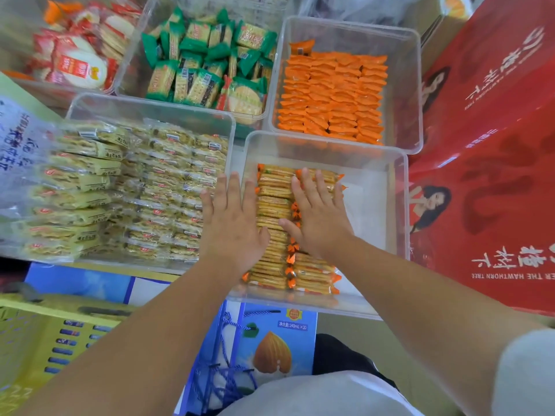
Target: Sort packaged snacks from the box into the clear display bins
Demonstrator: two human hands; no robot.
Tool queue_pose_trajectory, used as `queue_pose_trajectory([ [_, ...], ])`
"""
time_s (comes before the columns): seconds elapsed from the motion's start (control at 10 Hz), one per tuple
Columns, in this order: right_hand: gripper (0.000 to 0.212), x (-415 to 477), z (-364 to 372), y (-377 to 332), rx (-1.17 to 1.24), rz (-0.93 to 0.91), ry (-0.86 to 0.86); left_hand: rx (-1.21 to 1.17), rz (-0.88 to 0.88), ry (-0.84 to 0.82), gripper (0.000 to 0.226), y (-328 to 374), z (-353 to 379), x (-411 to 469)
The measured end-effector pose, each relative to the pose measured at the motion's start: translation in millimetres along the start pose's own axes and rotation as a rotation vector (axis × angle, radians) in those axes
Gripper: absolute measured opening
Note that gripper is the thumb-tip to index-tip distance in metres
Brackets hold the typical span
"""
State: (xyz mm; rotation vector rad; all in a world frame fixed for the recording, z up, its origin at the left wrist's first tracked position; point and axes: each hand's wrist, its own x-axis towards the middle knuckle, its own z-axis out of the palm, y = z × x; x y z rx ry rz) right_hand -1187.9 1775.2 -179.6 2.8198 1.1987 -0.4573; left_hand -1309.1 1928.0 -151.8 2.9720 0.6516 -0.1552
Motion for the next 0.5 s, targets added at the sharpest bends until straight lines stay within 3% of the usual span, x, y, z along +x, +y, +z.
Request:
queue_pose_trajectory([
  [0.2,0.096,34,18,-9,0.007,0.072,-0.133,0.04,0.011,0.007,0.096,-2,4,1],
  [0.5,0.082,27,-13,-5,-0.045,0.012,-0.195,0.001,-0.014,-0.027,0.09,-2,-17,-4],
])
